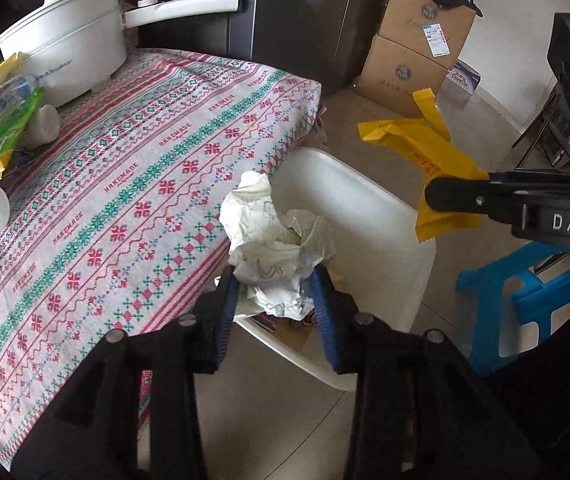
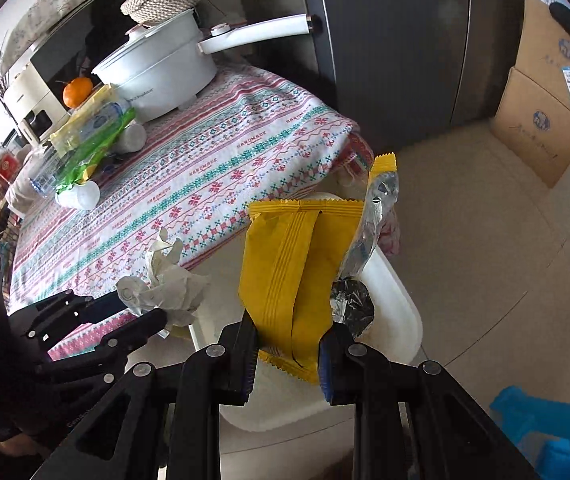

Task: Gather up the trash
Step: 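Carry the tissue to the white bin and open the left gripper while the right carries the yellow bag, then lower the yellow bag into the white bin and open the right gripper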

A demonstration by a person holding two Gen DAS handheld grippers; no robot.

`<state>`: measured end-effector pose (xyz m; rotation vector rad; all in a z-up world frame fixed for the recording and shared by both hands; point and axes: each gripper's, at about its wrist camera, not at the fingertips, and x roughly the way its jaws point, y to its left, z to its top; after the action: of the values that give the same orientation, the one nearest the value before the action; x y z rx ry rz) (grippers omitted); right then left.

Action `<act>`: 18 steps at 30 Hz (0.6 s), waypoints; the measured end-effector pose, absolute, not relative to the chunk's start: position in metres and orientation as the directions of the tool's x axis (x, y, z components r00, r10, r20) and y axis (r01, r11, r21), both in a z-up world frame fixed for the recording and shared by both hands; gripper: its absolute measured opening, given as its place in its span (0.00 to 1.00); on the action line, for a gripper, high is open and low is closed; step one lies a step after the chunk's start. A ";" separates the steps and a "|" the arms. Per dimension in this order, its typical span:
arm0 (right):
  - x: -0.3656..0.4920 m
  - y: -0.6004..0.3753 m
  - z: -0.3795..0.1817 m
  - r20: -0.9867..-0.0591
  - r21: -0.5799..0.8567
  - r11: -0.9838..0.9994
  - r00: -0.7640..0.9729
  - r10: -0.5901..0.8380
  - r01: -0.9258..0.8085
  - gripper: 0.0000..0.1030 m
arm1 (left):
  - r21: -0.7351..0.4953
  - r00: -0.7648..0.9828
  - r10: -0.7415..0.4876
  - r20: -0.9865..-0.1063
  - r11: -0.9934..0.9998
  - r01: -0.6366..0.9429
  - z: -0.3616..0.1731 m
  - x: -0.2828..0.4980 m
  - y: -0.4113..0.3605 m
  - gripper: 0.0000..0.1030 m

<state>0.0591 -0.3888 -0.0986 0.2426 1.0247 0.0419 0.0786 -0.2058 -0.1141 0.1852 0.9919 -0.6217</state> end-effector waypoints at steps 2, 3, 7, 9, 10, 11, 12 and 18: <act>0.058 -0.392 -0.100 -0.842 0.221 0.971 0.519 0.146 0.086 0.25 | -0.121 0.399 -0.397 -0.827 0.818 0.563 -0.116 0.078 -0.208 0.45; 0.057 -0.393 -0.100 -0.843 0.221 0.971 0.518 0.144 0.089 0.25 | -0.122 0.398 -0.395 -0.828 0.819 0.560 -0.116 0.078 -0.208 0.49; 0.058 -0.395 -0.101 -0.845 0.223 0.970 0.516 0.142 0.099 0.25 | -0.108 0.418 -0.376 -0.827 0.836 0.537 -0.110 0.076 -0.203 0.64; 0.058 -0.394 -0.101 -0.845 0.223 0.970 0.516 0.142 0.099 0.25 | -0.097 0.441 -0.364 -0.820 0.849 0.520 -0.104 0.077 -0.198 0.73; 0.059 -0.394 -0.101 -0.846 0.222 0.970 0.514 0.142 0.098 0.25 | -0.094 0.451 -0.360 -0.817 0.854 0.511 -0.102 0.078 -0.194 0.74; 0.059 -0.393 -0.101 -0.847 0.222 0.970 0.513 0.143 0.097 0.25 | -0.094 0.460 -0.357 -0.813 0.860 0.502 -0.099 0.078 -0.191 0.76; 0.060 -0.392 -0.102 -0.848 0.221 0.971 0.511 0.144 0.094 0.25 | -0.093 0.469 -0.352 -0.810 0.866 0.491 -0.096 0.080 -0.187 0.78; 0.063 -0.381 -0.107 -0.860 0.206 0.976 0.489 0.144 0.075 0.25 | -0.079 0.511 -0.320 -0.797 0.896 0.438 -0.086 0.083 -0.166 0.82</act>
<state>0.0626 -0.3813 -0.1074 0.2282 1.0617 0.0423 0.0831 -0.1657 -0.0861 0.1385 0.9282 -0.4578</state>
